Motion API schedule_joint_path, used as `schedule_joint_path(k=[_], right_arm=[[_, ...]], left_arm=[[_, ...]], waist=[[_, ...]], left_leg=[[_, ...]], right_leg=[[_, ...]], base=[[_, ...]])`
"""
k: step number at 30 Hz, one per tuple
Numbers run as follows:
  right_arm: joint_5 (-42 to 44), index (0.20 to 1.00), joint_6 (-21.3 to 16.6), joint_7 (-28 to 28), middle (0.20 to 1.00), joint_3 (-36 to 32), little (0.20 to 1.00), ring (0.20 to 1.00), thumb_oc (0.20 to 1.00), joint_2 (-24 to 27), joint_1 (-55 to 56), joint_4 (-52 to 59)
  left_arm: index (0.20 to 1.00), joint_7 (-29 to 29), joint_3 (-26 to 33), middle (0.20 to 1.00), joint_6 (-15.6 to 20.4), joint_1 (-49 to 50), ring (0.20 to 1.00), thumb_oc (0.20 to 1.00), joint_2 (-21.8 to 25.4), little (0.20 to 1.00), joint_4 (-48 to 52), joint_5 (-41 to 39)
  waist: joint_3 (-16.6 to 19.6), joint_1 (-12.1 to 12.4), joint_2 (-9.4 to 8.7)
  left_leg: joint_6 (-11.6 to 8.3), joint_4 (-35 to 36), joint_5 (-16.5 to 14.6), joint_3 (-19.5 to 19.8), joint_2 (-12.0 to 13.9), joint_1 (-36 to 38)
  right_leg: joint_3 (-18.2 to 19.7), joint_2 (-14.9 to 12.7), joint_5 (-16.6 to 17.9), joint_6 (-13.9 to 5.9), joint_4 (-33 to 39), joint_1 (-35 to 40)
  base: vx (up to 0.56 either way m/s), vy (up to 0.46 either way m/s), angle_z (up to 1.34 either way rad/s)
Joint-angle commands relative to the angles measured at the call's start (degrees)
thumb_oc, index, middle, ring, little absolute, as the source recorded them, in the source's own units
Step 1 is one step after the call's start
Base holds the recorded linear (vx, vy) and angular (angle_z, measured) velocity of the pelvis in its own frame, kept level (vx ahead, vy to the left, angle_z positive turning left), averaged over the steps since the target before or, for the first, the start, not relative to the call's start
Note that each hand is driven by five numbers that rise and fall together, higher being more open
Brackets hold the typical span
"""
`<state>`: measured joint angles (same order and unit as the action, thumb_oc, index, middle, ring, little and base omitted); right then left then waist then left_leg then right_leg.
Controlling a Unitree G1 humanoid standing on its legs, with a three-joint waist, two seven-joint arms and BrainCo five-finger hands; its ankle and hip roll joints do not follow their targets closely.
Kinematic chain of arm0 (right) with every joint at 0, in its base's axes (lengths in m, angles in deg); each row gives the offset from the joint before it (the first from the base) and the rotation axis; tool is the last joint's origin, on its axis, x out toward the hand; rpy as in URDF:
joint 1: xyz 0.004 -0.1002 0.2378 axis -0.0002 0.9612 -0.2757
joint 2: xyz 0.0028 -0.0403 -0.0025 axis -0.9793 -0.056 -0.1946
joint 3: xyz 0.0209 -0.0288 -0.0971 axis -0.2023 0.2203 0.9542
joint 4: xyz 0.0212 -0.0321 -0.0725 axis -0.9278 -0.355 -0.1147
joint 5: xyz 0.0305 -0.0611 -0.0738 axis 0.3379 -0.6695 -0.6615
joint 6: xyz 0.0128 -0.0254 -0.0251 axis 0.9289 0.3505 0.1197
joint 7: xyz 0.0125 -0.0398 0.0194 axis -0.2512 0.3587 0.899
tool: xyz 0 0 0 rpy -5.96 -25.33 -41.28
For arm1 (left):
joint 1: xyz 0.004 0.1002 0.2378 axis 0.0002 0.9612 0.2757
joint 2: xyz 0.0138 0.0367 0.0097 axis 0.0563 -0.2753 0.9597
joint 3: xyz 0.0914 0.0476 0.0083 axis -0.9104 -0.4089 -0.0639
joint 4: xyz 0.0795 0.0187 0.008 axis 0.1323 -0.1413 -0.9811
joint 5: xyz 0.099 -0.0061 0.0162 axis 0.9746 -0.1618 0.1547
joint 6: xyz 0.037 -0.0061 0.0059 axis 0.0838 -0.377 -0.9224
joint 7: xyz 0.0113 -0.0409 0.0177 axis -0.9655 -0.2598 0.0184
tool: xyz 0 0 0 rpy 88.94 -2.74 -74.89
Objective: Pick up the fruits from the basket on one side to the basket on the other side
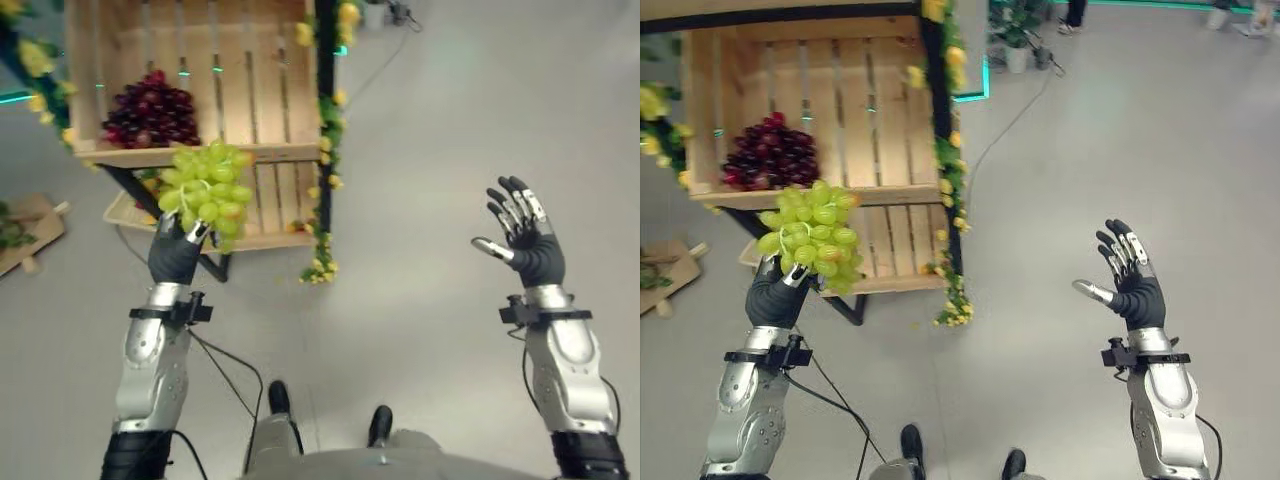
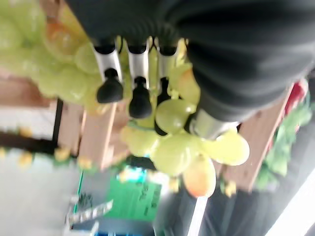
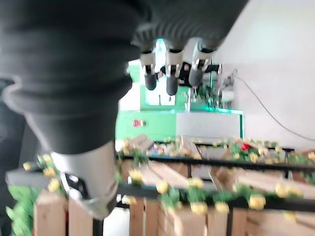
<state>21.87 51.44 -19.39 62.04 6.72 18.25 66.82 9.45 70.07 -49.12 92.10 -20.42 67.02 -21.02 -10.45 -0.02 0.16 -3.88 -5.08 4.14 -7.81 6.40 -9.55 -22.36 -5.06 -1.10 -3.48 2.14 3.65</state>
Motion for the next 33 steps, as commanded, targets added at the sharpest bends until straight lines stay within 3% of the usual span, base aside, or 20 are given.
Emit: schedule_joint_path(k=[1,4,9,10,15,16,20,22,24,27,30,33], right_arm=[[0.2,1.000,-2.8,0.8,1.000,-1.6,1.000,1.000,1.000,0.8,-3.4,1.7],[0.0,1.000,-3.0,0.1,1.000,-1.5,1.000,1.000,1.000,0.6,-3.6,1.4],[-2.0,1.000,-1.7,1.5,1.000,-0.5,1.000,1.000,1.000,0.6,-2.9,0.9],[-2.9,1.000,-1.3,1.5,1.000,0.0,1.000,1.000,1.000,0.2,-3.3,0.5],[-4.6,1.000,-1.1,0.6,1.000,1.1,1.000,1.000,1.000,0.2,-4.2,-0.7],[-5.6,1.000,-1.0,0.7,1.000,1.3,1.000,1.000,1.000,0.3,-4.5,-0.8],[-7.1,1.000,-0.7,0.8,1.000,2.1,1.000,1.000,1.000,-0.2,-4.8,-1.2],[-7.5,1.000,-0.5,1.0,1.000,2.6,1.000,1.000,1.000,-0.3,-4.9,-1.1],[-7.7,1.000,-0.6,0.9,1.000,2.5,1.000,1.000,1.000,-0.3,-4.6,-1.2],[-7.7,1.000,-0.8,0.0,1.000,2.3,1.000,1.000,1.000,0.2,-5.4,-1.5],[-8.4,1.000,-0.7,0.0,1.000,1.5,1.000,1.000,1.000,0.3,-4.5,-1.5],[-8.1,1.000,-0.6,0.2,1.000,0.4,1.000,1.000,1.000,0.4,-3.7,-1.5]], left_arm=[[0.200,-1.3,4.2,0.200,3.4,-2.7,0.200,0.200,1.8,0.200,5.0,-2.1],[0.200,-0.8,3.7,0.200,3.6,-3.3,0.200,0.200,1.6,0.200,4.2,-2.2],[0.200,-1.3,4.3,0.200,3.2,-2.3,0.200,0.200,2.3,0.200,5.3,-1.3],[0.200,-1.1,4.6,0.200,3.3,-2.1,0.200,0.200,2.6,0.200,5.4,-1.1],[0.200,0.2,4.7,0.200,3.9,-3.1,0.200,0.200,3.4,0.200,5.2,-0.3],[0.200,0.4,4.8,0.200,4.2,-3.5,0.200,0.200,4.1,0.200,5.4,0.3],[0.200,1.7,4.6,0.200,4.9,-3.8,0.200,0.200,4.8,0.200,4.9,1.7],[0.200,2.6,4.6,0.200,5.0,-4.1,0.200,0.200,5.0,0.200,4.9,2.7],[0.200,2.7,4.3,0.200,4.9,-4.3,0.200,0.200,5.1,0.200,5.0,2.8],[0.200,3.4,3.7,0.200,5.0,-5.8,0.200,0.200,5.2,0.200,4.3,2.6],[0.200,2.9,2.9,0.200,4.8,-6.1,0.200,0.200,4.3,0.200,3.7,3.2],[0.200,2.1,2.2,0.200,4.6,-5.6,0.200,0.200,2.8,0.200,4.3,2.7]], waist=[[3.8,-0.4,-0.99],[4.1,-0.6,-1.09],[4.7,0.5,-2.26],[4.7,1.0,-2.77],[5.2,1.8,-3.50],[5.2,1.9,-3.52],[4.3,1.3,-2.68],[3.4,0.7,-1.38],[3.5,0.0,-0.80],[2.8,-0.5,-0.09],[3.3,-1.1,-1.24],[5.2,-1.0,-1.38]], left_leg=[[-3.18,2.3,-0.7,-0.4,4.3,2.2],[-4.25,3.6,-0.6,-2.7,5.5,2.6],[-2.60,0.1,-4.5,-2.8,2.7,2.8],[-1.15,-0.5,-4.7,-3.8,1.5,2.2],[1.36,-1.2,-7.0,-4.1,-1.6,1.9],[2.60,-0.9,-7.9,-4.4,-3.3,2.1],[4.61,1.1,-9.0,-4.9,-5.7,4.5],[5.20,1.7,-9.3,-4.8,-5.9,5.7],[5.19,2.6,-9.5,-4.3,-6.3,7.2],[4.18,2.5,-10.0,-3.5,-5.3,8.3],[4.10,1.8,-10.6,-3.0,-5.5,9.4],[3.72,3.0,-9.9,-3.5,-5.2,9.7]], right_leg=[[-3.2,1.1,-7.3,0.77,-1.6,0.9],[-3.8,0.9,-7.8,0.33,-1.4,1.6],[-4.7,-2.4,-5.6,-1.63,-1.2,3.1],[-5.6,-4.1,-4.1,-2.19,-1.9,2.4],[-4.7,-7.1,-3.0,-4.34,-3.5,1.4],[-4.2,-8.9,-2.1,-5.70,-5.9,0.3],[-2.4,-11.9,1.0,-7.57,-16.4,-4.6],[-1.2,-11.4,0.5,-7.80,-20.0,-7.3],[0.8,-9.6,-1.2,-6.64,-16.9,-8.6],[2.0,-10.4,-0.9,-5.76,-10.1,-9.5],[4.7,-8.8,-1.2,-5.70,-9.2,-8.1],[2.8,-7.8,-0.3,-5.71,-6.3,-5.9]], base=[[0.07,0.108,1.12],[0.07,0.118,1.01],[0.09,0.271,0.28],[0.02,0.276,0.00],[0.10,0.287,-0.22],[0.13,0.307,-0.22],[0.12,0.309,-0.24],[0.11,0.185,-0.09],[0.16,0.050,-0.06],[0.13,-0.068,-0.11],[0.16,-0.146,0.26],[0.11,-0.136,0.33]])
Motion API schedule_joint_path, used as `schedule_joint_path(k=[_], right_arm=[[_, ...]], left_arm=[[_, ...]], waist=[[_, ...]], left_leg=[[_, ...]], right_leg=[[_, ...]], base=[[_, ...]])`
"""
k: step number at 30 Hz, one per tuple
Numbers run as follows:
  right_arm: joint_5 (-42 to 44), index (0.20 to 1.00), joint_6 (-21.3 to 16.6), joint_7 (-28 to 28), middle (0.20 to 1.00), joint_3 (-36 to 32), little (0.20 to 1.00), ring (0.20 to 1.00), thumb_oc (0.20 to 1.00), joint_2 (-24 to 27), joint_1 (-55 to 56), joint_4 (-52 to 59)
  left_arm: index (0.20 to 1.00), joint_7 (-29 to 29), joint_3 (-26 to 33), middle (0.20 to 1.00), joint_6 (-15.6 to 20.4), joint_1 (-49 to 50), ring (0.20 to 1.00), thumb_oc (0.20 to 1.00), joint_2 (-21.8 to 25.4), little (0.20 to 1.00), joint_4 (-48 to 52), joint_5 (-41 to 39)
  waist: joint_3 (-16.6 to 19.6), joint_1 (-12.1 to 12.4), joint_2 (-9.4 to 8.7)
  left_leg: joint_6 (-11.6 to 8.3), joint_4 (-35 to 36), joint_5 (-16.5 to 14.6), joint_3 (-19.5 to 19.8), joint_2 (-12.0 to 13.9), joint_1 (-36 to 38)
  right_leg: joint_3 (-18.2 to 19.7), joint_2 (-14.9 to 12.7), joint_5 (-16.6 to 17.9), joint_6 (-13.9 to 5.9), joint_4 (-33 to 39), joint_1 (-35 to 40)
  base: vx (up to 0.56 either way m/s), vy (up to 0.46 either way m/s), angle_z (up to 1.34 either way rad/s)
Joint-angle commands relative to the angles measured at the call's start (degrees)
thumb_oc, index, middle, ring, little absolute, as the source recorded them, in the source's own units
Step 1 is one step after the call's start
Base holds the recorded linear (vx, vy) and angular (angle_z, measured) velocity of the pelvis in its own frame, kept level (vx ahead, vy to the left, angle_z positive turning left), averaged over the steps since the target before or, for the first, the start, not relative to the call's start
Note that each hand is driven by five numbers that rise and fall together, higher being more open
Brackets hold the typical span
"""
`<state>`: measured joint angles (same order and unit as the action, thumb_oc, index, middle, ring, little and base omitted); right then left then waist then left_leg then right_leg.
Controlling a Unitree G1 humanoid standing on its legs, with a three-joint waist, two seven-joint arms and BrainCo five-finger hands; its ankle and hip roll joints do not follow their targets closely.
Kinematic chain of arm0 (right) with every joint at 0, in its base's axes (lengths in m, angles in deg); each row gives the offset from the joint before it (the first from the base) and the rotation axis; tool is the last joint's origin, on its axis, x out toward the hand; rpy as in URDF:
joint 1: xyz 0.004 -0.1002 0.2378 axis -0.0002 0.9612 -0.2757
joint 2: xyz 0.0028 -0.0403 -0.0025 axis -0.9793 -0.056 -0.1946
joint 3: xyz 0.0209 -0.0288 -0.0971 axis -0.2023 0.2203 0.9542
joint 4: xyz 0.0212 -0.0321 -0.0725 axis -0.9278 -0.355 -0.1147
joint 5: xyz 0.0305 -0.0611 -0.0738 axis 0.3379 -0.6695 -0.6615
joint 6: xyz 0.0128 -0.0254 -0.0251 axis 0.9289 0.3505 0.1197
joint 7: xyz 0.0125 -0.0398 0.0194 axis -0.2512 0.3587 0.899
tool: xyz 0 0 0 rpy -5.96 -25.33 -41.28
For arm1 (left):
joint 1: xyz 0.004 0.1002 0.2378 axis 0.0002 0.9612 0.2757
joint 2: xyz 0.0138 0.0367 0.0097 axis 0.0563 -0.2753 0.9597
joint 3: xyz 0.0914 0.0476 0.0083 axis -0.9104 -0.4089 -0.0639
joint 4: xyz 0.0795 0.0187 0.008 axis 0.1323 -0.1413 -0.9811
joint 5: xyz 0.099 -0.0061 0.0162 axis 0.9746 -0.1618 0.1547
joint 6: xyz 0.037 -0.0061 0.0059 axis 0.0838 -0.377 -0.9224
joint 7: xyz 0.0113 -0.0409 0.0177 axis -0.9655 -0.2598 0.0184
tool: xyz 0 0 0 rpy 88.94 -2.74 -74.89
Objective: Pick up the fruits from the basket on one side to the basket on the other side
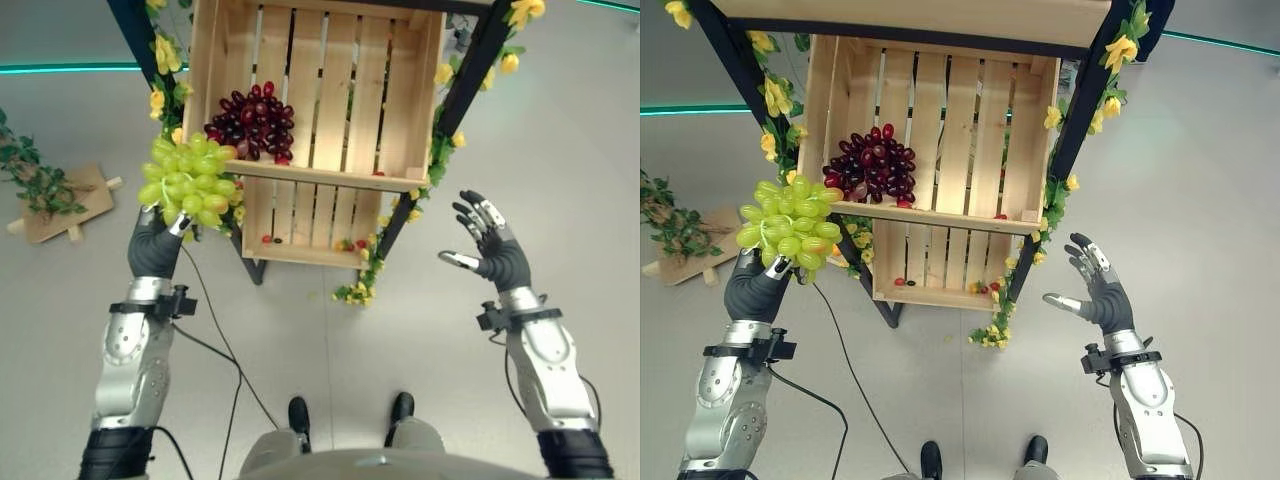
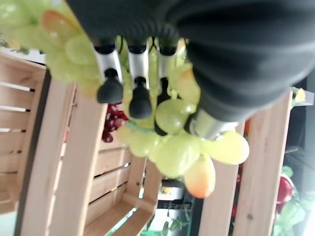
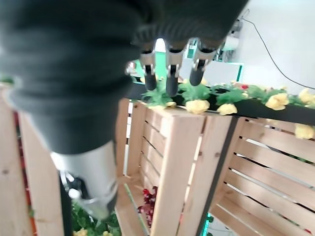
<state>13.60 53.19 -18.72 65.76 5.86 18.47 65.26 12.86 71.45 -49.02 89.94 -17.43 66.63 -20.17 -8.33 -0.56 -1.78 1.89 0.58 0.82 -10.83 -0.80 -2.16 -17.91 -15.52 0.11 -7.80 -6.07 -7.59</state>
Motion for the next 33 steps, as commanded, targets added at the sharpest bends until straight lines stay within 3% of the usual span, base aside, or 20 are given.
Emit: schedule_joint_path(k=[1,9,14,17,19,20,22,23,29,33], right_arm=[[0.2,1.000,-2.4,-0.6,1.000,-3.6,1.000,1.000,1.000,1.4,-3.6,-0.3],[0.1,1.000,-1.9,-1.2,1.000,-3.1,1.000,1.000,1.000,2.4,-3.2,-1.7],[0.4,1.000,-0.7,-0.8,1.000,0.0,1.000,1.000,1.000,3.3,-4.3,-2.7],[1.2,1.000,0.2,-0.2,1.000,2.8,1.000,1.000,1.000,4.3,-5.5,-3.1],[1.2,1.000,0.2,-0.2,1.000,2.7,1.000,1.000,1.000,4.2,-5.7,-3.1],[1.8,1.000,0.8,0.2,1.000,5.2,1.000,1.000,1.000,5.0,-6.0,-3.5],[1.8,1.000,1.1,0.6,1.000,5.9,1.000,1.000,1.000,5.5,-6.2,-3.3],[1.8,1.000,1.3,0.7,1.000,6.8,1.000,1.000,1.000,6.3,-6.0,-3.0],[1.7,1.000,1.1,1.2,1.000,7.1,1.000,1.000,1.000,7.0,-4.1,-1.7],[1.8,1.000,0.7,1.5,1.000,6.6,1.000,1.000,1.000,8.2,-2.7,-1.3]], left_arm=[[0.200,-1.5,0.4,0.200,4.3,-3.4,0.200,0.200,-0.3,0.200,4.8,1.8],[0.200,1.5,-2.4,0.200,3.7,-9.3,0.200,0.200,0.7,0.200,0.7,4.1],[0.200,8.1,-5.4,0.200,3.6,-18.6,0.200,0.200,3.4,0.200,-8.8,8.3],[0.200,13.0,-8.0,0.200,2.8,-29.0,0.200,0.200,7.7,0.200,-19.1,10.3],[0.200,13.0,-8.2,0.200,3.0,-29.4,0.200,0.200,7.8,0.200,-19.3,10.3],[0.200,16.5,-10.5,0.200,1.8,-38.6,0.200,0.200,11.8,0.200,-28.4,11.0],[0.200,17.3,-11.5,0.200,1.1,-42.2,0.200,0.200,12.9,0.200,-32.8,10.4],[0.200,18.5,-13.2,0.200,0.5,-48.1,0.200,0.200,15.8,0.200,-38.4,10.6],[0.200,19.8,-15.1,0.200,-1.1,-55.8,0.200,0.200,21.9,0.200,-48.1,13.1],[0.200,19.2,-19.6,0.200,-3.4,-63.5,0.200,0.200,27.3,0.200,-59.1,17.2]], waist=[[3.7,-0.5,0.62],[5.5,-2.4,1.28],[6.3,-4.4,1.76],[6.9,-6.3,2.12],[6.9,-6.3,2.01],[7.2,-7.9,2.30],[7.4,-8.5,2.40],[7.5,-9.4,2.58],[7.6,-10.4,2.35],[7.5,-11.3,2.23]], left_leg=[[-2.38,-2.2,-6.2,-0.3,2.3,2.5],[-3.89,0.4,-4.6,-0.4,3.6,4.1],[-4.25,0.8,-5.0,-1.7,4.0,5.6],[-4.33,1.5,-5.1,-3.2,4.1,6.9],[-4.28,1.5,-4.8,-3.2,4.0,6.6],[-4.37,1.9,-5.1,-4.2,4.1,7.4],[-4.37,2.1,-5.1,-4.6,4.1,7.5],[-4.37,2.3,-5.0,-5.1,4.2,7.7],[-4.30,2.6,-5.2,-5.8,4.2,8.0],[-4.33,2.7,-5.4,-6.6,4.3,8.1]], right_leg=[[-2.2,3.3,-1.5,-1.26,2.8,6.2],[-3.2,5.1,-2.1,-0.30,5.8,9.2],[-2.2,5.7,-2.7,-0.32,5.9,10.1],[-1.0,6.1,-2.9,-0.57,5.7,10.4],[-0.9,6.1,-2.6,-0.52,5.8,10.1],[-0.1,6.4,-2.7,-0.91,5.7,10.1],[0.3,6.5,-2.6,-1.08,5.7,9.9],[0.8,6.7,-2.3,-1.39,5.7,9.6],[1.8,6.7,-1.8,-2.04,5.9,9.2],[2.4,6.9,-1.5,-2.41,6.2,8.9]], base=[[0.07,-0.125,0.37],[0.05,-0.070,0.00],[0.05,-0.001,-0.03],[0.05,0.029,-0.05],[0.02,0.029,-0.18],[0.03,0.033,-0.18],[0.03,0.040,-0.12],[0.01,0.031,-0.26],[0.02,0.017,-0.21],[0.00,0.008,-0.02]])
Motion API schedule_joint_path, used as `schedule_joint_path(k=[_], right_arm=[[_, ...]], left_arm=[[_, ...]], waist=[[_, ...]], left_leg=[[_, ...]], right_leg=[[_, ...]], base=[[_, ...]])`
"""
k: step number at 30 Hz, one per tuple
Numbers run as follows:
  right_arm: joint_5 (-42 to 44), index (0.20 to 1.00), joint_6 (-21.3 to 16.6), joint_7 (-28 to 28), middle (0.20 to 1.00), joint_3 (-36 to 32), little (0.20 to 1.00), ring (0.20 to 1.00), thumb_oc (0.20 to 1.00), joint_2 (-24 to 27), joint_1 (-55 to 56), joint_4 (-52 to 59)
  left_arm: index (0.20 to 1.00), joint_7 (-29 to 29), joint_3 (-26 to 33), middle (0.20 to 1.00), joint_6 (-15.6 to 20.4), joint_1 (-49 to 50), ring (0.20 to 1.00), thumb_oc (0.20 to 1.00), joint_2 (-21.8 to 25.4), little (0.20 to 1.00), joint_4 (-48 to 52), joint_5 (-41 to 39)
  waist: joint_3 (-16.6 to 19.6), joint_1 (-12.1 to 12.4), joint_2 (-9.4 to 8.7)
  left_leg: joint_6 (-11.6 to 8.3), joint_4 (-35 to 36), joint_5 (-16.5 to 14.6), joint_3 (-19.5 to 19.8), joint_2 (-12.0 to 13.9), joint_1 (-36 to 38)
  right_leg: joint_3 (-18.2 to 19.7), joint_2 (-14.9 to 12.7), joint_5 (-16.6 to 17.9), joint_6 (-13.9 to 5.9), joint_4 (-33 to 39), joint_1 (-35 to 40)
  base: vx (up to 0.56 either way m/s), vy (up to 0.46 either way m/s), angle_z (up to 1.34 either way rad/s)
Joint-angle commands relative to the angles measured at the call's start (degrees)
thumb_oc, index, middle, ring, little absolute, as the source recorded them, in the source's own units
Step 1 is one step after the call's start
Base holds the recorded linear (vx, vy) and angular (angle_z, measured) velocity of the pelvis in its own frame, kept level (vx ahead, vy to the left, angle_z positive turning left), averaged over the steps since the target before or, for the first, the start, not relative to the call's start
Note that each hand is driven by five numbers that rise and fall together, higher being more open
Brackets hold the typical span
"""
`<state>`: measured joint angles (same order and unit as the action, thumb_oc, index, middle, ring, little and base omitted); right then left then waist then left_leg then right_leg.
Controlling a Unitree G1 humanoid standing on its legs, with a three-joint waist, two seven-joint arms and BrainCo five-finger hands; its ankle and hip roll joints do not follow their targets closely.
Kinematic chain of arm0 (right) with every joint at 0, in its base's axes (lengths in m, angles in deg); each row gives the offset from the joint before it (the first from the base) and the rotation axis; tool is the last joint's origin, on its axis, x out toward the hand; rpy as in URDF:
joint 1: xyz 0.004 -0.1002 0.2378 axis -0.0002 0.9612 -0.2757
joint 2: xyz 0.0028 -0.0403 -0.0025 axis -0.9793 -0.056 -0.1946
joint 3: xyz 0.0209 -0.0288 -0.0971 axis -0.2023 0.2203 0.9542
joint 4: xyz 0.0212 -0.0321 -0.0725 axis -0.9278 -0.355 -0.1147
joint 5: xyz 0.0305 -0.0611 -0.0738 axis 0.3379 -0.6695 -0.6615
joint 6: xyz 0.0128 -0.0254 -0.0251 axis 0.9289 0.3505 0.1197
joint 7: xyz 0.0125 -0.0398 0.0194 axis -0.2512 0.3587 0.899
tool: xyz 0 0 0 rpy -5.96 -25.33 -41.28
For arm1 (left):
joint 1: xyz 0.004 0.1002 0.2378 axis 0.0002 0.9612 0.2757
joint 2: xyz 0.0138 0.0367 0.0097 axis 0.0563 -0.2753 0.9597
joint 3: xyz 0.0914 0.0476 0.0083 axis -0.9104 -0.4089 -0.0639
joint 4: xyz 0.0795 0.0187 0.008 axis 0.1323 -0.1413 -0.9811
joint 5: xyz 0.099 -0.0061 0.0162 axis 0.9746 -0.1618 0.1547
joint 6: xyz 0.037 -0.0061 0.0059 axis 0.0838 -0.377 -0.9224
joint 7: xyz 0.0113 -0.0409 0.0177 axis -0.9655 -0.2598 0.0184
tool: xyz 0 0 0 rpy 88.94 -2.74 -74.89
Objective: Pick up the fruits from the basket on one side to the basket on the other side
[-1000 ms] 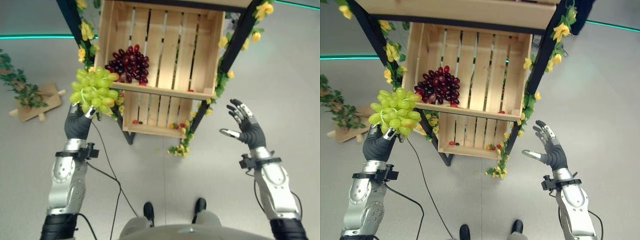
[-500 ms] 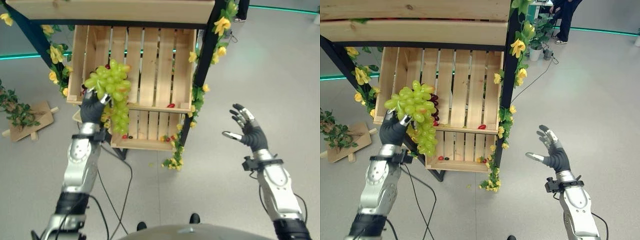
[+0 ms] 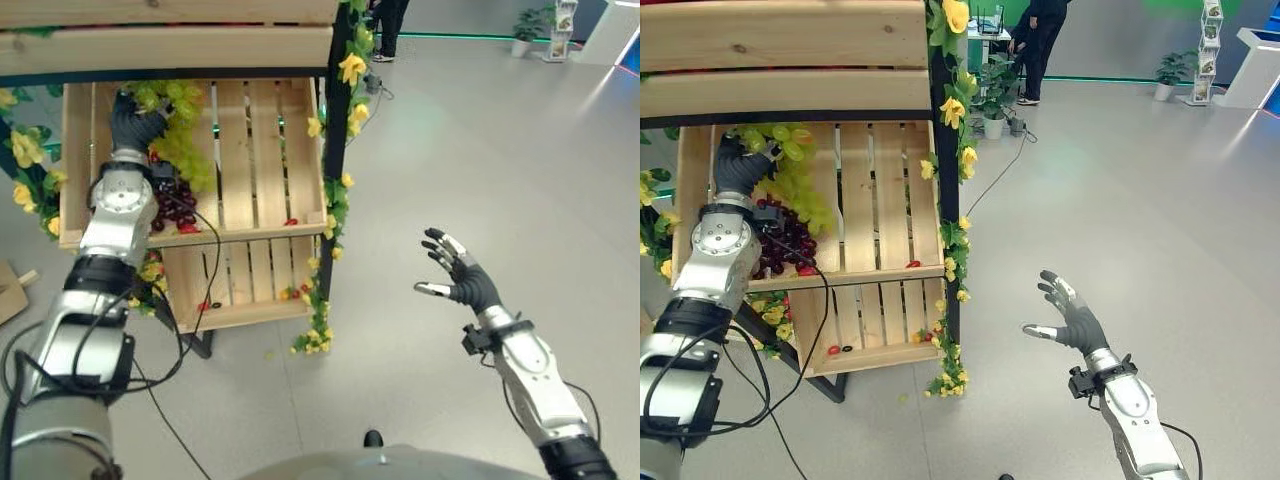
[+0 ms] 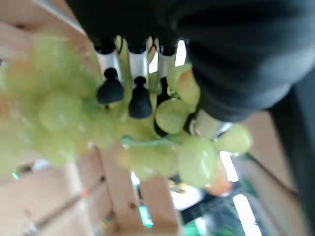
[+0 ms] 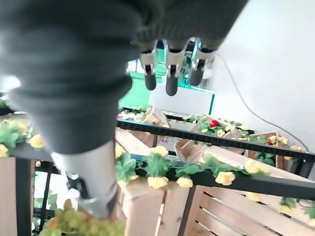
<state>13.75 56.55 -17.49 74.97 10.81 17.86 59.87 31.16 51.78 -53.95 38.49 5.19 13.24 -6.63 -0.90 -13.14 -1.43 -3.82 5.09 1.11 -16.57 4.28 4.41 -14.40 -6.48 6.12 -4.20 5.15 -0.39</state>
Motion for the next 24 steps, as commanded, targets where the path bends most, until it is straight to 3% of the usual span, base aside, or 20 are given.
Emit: schedule_joint_path(k=[1,7,13,14,15,20,24], right_arm=[[1.8,1.000,-2.8,0.3,1.000,-2.8,1.000,1.000,1.000,3.7,-1.7,4.3],[2.1,1.000,-3.4,0.9,1.000,-3.2,1.000,1.000,1.000,4.6,0.2,6.0],[2.4,1.000,-3.7,1.2,1.000,-4.0,1.000,1.000,1.000,4.8,1.1,7.2],[2.5,1.000,-3.7,1.4,1.000,-4.3,1.000,1.000,1.000,4.8,1.5,7.8],[2.6,1.000,-3.7,1.7,1.000,-4.4,1.000,1.000,1.000,4.8,1.8,8.1],[3.3,1.000,-3.8,2.4,1.000,-5.7,1.000,1.000,1.000,4.5,2.9,8.7],[4.2,1.000,-3.6,3.2,1.000,-6.6,1.000,1.000,1.000,4.2,3.7,9.3]], left_arm=[[0.200,0.8,-0.8,0.200,0.8,-13.6,0.200,0.200,5.6,0.200,-7.7,4.6],[0.200,1.1,-4.0,0.200,0.3,-21.2,0.200,0.200,7.5,0.200,-13.1,6.6],[0.200,1.0,-4.2,0.200,-0.4,-21.8,0.200,0.200,6.3,0.200,-15.7,8.0],[0.856,0.4,-4.1,0.856,-0.7,-21.4,0.856,0.856,6.2,0.856,-16.3,8.4],[1.000,0.2,-4.4,1.000,-1.0,-21.5,1.000,1.000,6.1,1.000,-17.2,9.3],[1.000,-2.4,-7.9,1.000,-3.4,-22.3,1.000,1.000,5.5,1.000,-20.2,16.6],[1.000,-4.7,-8.1,1.000,-4.5,-22.6,1.000,1.000,4.6,1.000,-21.2,16.3]], waist=[[0.0,1.1,1.93],[-0.8,0.5,1.35],[-1.4,0.4,0.68],[-1.5,0.4,0.60],[-1.5,0.4,0.57],[-1.8,0.6,0.37],[-2.2,0.9,0.18]], left_leg=[[1.42,-1.8,-5.7,-1.0,-0.9,1.7],[1.53,-1.8,-5.8,-2.0,-0.7,1.6],[1.67,-1.8,-5.9,-2.6,-0.7,1.5],[1.70,-1.8,-6.0,-2.6,-0.7,1.6],[1.72,-1.7,-6.0,-2.7,-0.7,1.7],[1.78,-1.8,-5.9,-2.4,-0.9,1.6],[1.80,-1.7,-5.7,-2.0,-0.9,1.4]], right_leg=[[-0.9,-2.1,-7.4,-6.12,-5.0,1.7],[0.7,-1.8,-6.9,-6.54,-4.8,0.6],[1.5,-1.6,-6.8,-6.52,-4.4,0.2],[1.6,-1.6,-6.9,-6.52,-4.4,0.2],[1.8,-1.6,-6.8,-6.51,-4.3,0.3],[1.4,-1.6,-6.8,-6.41,-4.0,0.7],[0.9,-1.8,-6.5,-6.45,-3.8,0.8]], base=[[0.01,0.022,-0.14],[0.00,0.012,-0.13],[-0.01,0.006,-0.10],[0.00,0.000,-0.07],[0.00,-0.001,-0.10],[-0.01,-0.002,-0.03],[-0.03,-0.010,0.01]])
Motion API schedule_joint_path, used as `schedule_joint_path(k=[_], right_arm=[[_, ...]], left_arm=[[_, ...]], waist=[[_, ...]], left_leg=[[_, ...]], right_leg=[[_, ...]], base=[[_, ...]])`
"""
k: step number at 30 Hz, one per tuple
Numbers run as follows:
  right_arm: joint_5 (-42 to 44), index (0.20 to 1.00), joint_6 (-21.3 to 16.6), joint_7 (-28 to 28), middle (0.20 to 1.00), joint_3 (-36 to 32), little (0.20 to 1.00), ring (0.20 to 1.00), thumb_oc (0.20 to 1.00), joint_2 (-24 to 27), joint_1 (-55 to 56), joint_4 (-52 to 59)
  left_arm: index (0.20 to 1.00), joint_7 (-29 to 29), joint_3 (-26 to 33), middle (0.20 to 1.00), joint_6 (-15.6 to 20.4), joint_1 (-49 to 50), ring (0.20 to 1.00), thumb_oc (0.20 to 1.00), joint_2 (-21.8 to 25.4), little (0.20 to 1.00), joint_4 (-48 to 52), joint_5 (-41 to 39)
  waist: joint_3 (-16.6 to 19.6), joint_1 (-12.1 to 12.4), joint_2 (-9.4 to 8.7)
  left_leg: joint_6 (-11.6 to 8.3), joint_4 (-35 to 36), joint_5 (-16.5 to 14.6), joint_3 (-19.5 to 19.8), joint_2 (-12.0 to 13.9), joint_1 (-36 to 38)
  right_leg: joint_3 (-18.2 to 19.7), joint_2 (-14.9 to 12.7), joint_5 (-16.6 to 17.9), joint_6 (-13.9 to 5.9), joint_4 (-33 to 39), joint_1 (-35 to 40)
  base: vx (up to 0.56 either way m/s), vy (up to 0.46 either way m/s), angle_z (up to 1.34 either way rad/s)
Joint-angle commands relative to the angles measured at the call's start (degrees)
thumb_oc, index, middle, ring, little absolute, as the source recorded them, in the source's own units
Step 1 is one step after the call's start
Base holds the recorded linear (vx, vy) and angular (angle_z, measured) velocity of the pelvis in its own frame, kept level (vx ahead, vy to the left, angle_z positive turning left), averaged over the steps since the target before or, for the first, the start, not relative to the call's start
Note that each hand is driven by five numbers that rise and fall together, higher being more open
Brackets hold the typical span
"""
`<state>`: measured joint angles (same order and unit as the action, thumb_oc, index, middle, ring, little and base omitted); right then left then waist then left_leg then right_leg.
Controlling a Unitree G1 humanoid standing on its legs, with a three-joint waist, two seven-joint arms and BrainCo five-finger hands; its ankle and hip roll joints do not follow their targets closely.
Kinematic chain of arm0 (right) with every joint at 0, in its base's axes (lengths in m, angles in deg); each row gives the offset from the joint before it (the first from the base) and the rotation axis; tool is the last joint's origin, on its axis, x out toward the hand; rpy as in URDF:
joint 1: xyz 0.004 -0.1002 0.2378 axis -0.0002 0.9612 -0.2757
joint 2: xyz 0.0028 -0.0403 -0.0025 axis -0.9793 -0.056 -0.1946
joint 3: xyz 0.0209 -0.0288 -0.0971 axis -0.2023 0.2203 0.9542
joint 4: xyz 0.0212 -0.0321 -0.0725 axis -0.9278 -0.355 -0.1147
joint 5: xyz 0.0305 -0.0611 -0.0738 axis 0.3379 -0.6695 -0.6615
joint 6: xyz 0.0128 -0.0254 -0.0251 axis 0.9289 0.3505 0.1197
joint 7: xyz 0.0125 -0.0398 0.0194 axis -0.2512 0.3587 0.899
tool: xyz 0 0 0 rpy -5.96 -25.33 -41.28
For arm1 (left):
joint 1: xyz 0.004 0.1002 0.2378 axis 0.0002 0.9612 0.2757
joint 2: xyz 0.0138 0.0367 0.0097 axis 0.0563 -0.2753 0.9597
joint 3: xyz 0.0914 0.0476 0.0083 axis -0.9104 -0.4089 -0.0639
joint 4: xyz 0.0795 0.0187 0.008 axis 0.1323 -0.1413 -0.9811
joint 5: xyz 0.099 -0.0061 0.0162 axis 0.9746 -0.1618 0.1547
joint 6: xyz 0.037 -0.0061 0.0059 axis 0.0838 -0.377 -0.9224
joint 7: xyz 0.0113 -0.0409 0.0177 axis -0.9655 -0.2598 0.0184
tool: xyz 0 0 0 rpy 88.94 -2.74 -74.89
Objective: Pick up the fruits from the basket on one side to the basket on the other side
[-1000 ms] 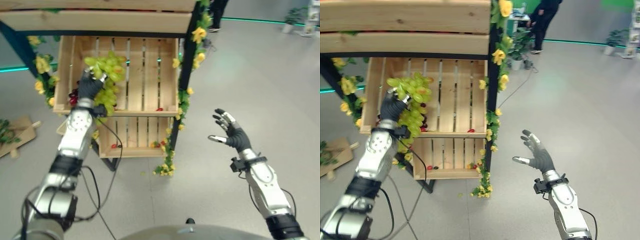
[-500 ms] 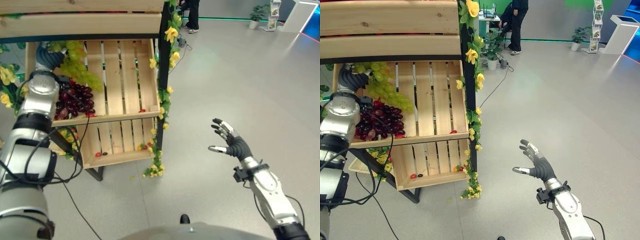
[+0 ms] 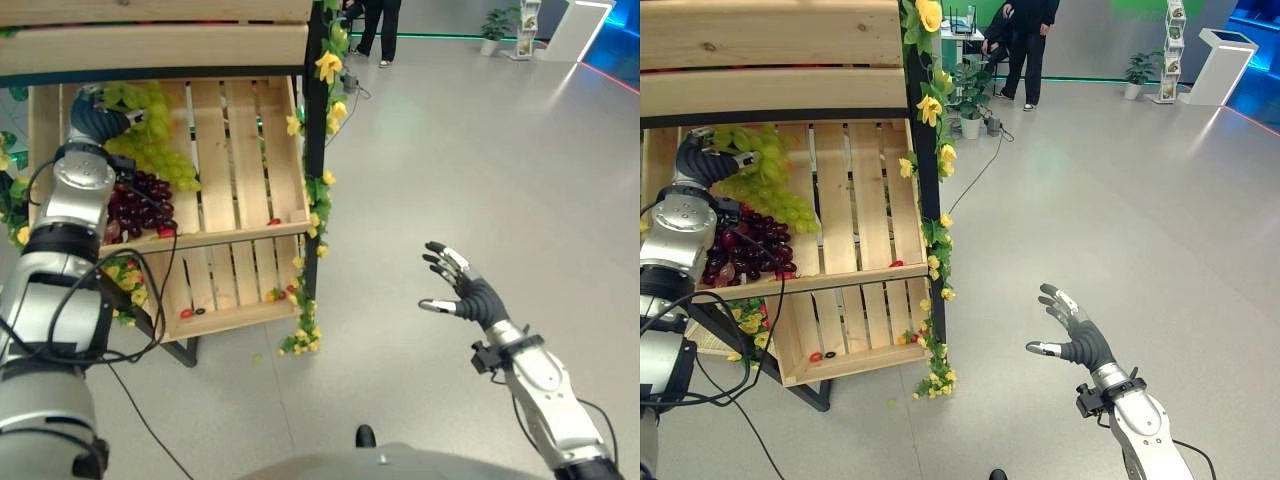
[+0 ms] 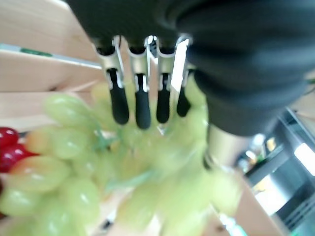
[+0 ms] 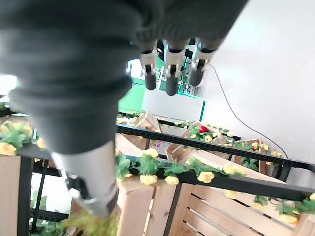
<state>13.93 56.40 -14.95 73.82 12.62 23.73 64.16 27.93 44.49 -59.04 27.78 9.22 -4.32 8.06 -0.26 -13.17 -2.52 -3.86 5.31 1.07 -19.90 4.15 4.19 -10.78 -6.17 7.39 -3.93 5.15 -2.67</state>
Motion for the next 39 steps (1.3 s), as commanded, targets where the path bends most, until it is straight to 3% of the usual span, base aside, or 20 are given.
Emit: schedule_joint_path(k=[1,4,5,6,7,8,11,13,20,23,24,26,29,30,31,32,33,34,39], right_arm=[[4.0,1.000,-3.3,0.8,1.000,-5.5,1.000,1.000,1.000,2.4,-2.0,5.1],[4.1,1.000,-3.2,0.7,1.000,-5.4,1.000,1.000,1.000,2.4,-2.4,4.7],[4.1,1.000,-3.5,0.8,1.000,-5.7,1.000,1.000,1.000,2.5,-2.3,4.6],[4.1,1.000,-3.5,0.8,1.000,-5.7,1.000,1.000,1.000,2.4,-2.3,4.6],[3.9,1.000,-3.7,0.8,1.000,-5.7,1.000,1.000,1.000,2.5,-2.1,4.4],[3.3,1.000,-4.2,0.5,1.000,-5.5,1.000,1.000,1.000,3.0,-2.0,4.3],[3.0,1.000,-5.2,0.5,1.000,-5.6,1.000,1.000,1.000,3.7,-1.1,4.9],[3.6,1.000,-5.8,0.3,1.000,-5.7,1.000,1.000,1.000,3.9,-0.6,5.6],[1.9,1.000,-5.7,0.4,1.000,-7.0,1.000,1.000,1.000,3.0,0.9,5.5],[1.6,1.000,-5.6,0.4,1.000,-7.3,1.000,1.000,1.000,2.1,0.7,5.3],[1.6,1.000,-5.4,0.7,1.000,-7.8,1.000,1.000,1.000,1.5,0.9,5.4],[1.5,1.000,-5.4,0.4,1.000,-7.4,1.000,1.000,1.000,1.2,0.6,4.8],[0.9,1.000,-5.3,0.1,1.000,-8.5,1.000,1.000,1.000,-0.2,0.5,4.6],[0.9,1.000,-5.3,0.1,1.000,-8.3,1.000,1.000,1.000,0.1,0.5,4.6],[0.4,1.000,-5.5,-0.2,1.000,-9.1,1.000,1.000,1.000,-1.0,0.1,4.0],[0.3,1.000,-5.5,-0.2,1.000,-8.9,1.000,1.000,1.000,-0.8,0.1,4.0],[0.5,1.000,-5.8,-0.6,1.000,-9.2,1.000,1.000,1.000,-2.1,-0.5,3.3],[0.5,1.000,-5.9,-0.6,1.000,-9.0,1.000,1.000,1.000,-1.8,-0.5,3.3],[1.0,1.000,-6.4,-1.4,1.000,-10.1,1.000,1.000,1.000,-3.8,-1.2,2.6]], left_arm=[[1.000,-2.0,-1.1,1.000,0.5,-12.2,1.000,1.000,0.4,1.000,-4.4,1.8],[1.000,-3.7,-3.7,1.000,-0.5,-13.2,1.000,1.000,0.4,1.000,-5.3,6.1],[1.000,-5.5,-9.5,1.000,-0.9,-14.5,1.000,1.000,1.8,1.000,-4.7,16.8],[1.000,-5.5,-9.7,1.000,-0.9,-14.7,1.000,1.000,1.7,1.000,-4.8,16.8],[1.000,-5.2,-12.2,1.000,-1.1,-15.1,1.000,1.000,2.3,1.000,-4.7,22.0],[1.000,-4.9,-18.8,1.000,-1.8,-16.6,1.000,1.000,3.4,1.000,-4.7,33.9],[1.000,-6.2,-26.3,1.000,-0.7,-17.1,1.000,1.000,4.2,1.000,-0.8,46.3],[1.000,-6.3,-25.2,1.000,0.9,-14.8,1.000,1.000,4.9,1.000,0.6,43.9],[1.000,-5.5,-20.6,1.000,-0.1,-12.4,1.000,1.000,5.6,1.000,8.2,41.8],[1.000,-4.0,-14.6,1.000,0.4,-8.8,1.000,1.000,6.4,1.000,14.8,35.2],[1.000,-2.6,-8.9,1.000,1.4,-5.1,1.000,1.000,6.7,1.000,17.1,28.7],[1.000,-0.3,-4.9,1.000,1.9,-1.3,1.000,1.000,6.4,1.000,20.2,27.1],[1.000,1.4,7.7,1.000,4.9,11.5,1.000,1.000,3.8,1.000,32.9,17.9],[1.000,1.3,8.5,1.000,4.8,12.4,1.000,1.000,3.8,1.000,33.4,18.0],[1.000,2.1,16.5,1.000,7.5,22.3,1.000,1.000,1.0,1.000,41.7,14.6],[1.000,2.0,17.2,1.000,7.4,23.1,1.000,1.000,1.0,1.000,42.2,14.6],[1.000,3.4,24.1,1.000,11.5,32.5,1.000,1.000,-4.9,1.000,48.7,9.0],[1.000,3.3,24.7,1.000,11.4,33.3,1.000,1.000,-5.0,1.000,49.2,9.0],[1.000,-1.4,32.1,1.000,15.2,50.1,1.000,1.000,-17.2,1.000,61.9,-1.1]], waist=[[-2.8,1.0,1.30],[-3.1,1.2,1.26],[-3.0,1.3,1.22],[-3.1,1.4,1.10],[-3.1,1.5,1.16],[-3.0,1.5,1.34],[-3.1,1.8,1.01],[-3.2,1.9,0.78],[-2.7,2.8,0.95],[-2.8,3.6,0.73],[-2.8,3.9,0.48],[-2.6,4.1,0.77],[-2.5,5.1,0.43],[-2.3,4.9,0.62],[-2.3,5.7,0.43],[-2.2,5.5,0.56],[-2.2,6.2,0.35],[-2.0,5.9,0.52],[-1.9,7.3,0.54]], left_leg=[[1.84,-1.9,-5.6,1.5,-0.8,1.6],[1.84,-1.9,-5.3,1.8,-0.8,1.2],[1.88,-1.9,-5.2,2.0,-0.9,0.9],[1.88,-1.9,-5.2,2.0,-0.9,0.9],[1.89,-1.9,-5.1,2.1,-0.9,0.8],[1.83,-1.8,-5.0,2.3,-0.9,0.8],[1.85,-1.8,-5.1,2.7,-1.0,0.8],[1.88,-1.9,-5.1,2.9,-1.2,0.8],[1.90,-2.1,-5.2,3.9,-1.3,0.6],[1.94,-2.2,-5.2,4.5,-1.4,0.4],[1.94,-2.2,-5.2,4.6,-1.5,0.4],[1.91,-2.2,-5.2,4.8,-1.4,0.4],[1.91,-2.3,-5.3,5.2,-1.5,0.4],[1.95,-2.3,-5.0,5.1,-1.5,0.2],[1.92,-2.3,-5.4,5.4,-1.5,0.4],[1.96,-2.3,-5.1,5.3,-1.5,0.3],[1.87,-2.2,-5.3,5.5,-1.5,0.6],[1.91,-2.2,-5.1,5.4,-1.5,0.4],[1.96,-2.0,-4.8,6.2,-1.5,0.3]], right_leg=[[-2.8,-2.1,-7.7,-6.76,-3.7,3.2],[-3.1,-2.2,-7.5,-6.79,-3.4,3.2],[-3.2,-2.3,-7.3,-6.84,-3.3,3.2],[-3.2,-2.3,-7.3,-6.84,-3.3,3.2],[-3.4,-2.4,-7.3,-6.83,-3.2,3.2],[-3.5,-2.4,-7.3,-6.87,-3.2,3.3],[-4.0,-2.7,-7.4,-7.00,-3.4,3.6],[-4.2,-2.8,-7.5,-7.03,-3.5,3.7],[-5.4,-3.2,-7.9,-6.82,-3.4,4.3],[-5.9,-3.3,-8.0,-6.70,-3.3,4.7],[-6.1,-3.4,-8.0,-6.60,-3.2,4.9],[-6.2,-3.5,-8.0,-6.48,-3.0,5.1],[-6.3,-3.6,-8.0,-6.13,-2.8,5.3],[-6.3,-3.6,-7.8,-6.07,-2.7,5.1],[-6.2,-3.5,-8.1,-5.84,-2.6,5.4],[-6.2,-3.6,-7.9,-5.78,-2.6,5.2],[-6.1,-3.5,-8.1,-5.56,-2.3,5.6],[-6.1,-3.6,-7.9,-5.50,-2.3,5.4],[-6.4,-3.6,-8.0,-4.79,-2.1,5.8]], base=[[-0.04,-0.009,0.01],[-0.05,-0.014,0.01],[-0.05,-0.015,0.01],[-0.04,-0.017,0.03],[-0.03,-0.016,0.09],[-0.03,-0.020,0.11],[-0.01,-0.009,0.11],[-0.01,-0.001,0.10],[0.00,-0.005,0.04],[0.00,-0.012,0.14],[0.01,-0.009,0.08],[0.01,-0.005,0.05],[0.01,-0.004,0.04],[0.00,0.000,0.00],[0.00,-0.003,0.03],[0.05,0.002,0.01],[0.01,0.005,-0.05],[0.00,0.000,0.00],[0.02,0.001,0.04]])
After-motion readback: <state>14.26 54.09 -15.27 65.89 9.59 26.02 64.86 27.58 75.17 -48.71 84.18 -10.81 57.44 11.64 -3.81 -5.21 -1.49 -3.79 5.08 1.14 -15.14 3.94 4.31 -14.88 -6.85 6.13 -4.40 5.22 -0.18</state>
